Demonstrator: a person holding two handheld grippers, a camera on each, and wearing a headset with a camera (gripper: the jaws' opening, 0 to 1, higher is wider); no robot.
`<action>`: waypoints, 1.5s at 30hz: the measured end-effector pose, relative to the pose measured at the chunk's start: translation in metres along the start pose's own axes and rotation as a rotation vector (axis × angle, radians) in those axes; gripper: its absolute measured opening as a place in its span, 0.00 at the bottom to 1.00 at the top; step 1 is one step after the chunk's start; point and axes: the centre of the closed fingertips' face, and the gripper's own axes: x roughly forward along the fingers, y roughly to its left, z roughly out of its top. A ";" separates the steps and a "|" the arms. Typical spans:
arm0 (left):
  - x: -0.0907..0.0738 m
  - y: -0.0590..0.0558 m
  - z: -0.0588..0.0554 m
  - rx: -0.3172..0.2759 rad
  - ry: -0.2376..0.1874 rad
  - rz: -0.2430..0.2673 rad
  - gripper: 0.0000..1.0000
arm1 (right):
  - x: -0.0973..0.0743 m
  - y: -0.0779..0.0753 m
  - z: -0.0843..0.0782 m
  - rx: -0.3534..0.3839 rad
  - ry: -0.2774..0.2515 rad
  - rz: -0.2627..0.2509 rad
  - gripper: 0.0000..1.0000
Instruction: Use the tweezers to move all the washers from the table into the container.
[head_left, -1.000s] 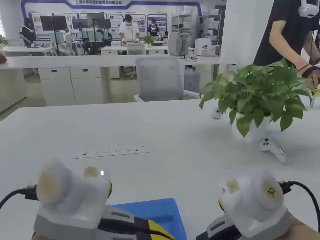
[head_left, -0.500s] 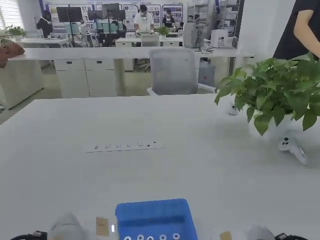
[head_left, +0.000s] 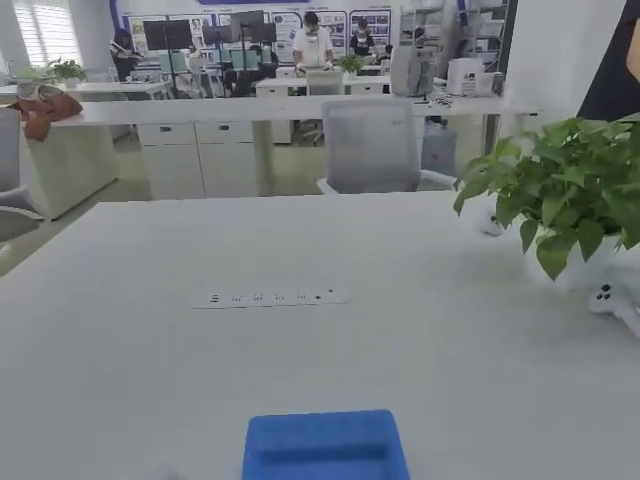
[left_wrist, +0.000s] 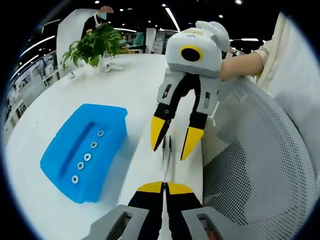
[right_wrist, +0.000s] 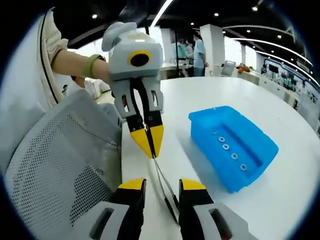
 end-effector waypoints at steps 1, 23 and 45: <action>0.001 0.000 -0.001 0.007 0.011 0.001 0.00 | -0.004 0.000 0.001 0.002 -0.012 -0.011 0.25; 0.011 0.006 -0.027 0.060 0.278 0.005 0.00 | -0.102 -0.002 -0.017 0.070 -0.081 -0.257 0.59; -0.083 0.018 -0.034 -0.398 -0.223 0.461 0.52 | -0.118 -0.031 -0.019 0.200 -0.246 -0.438 0.78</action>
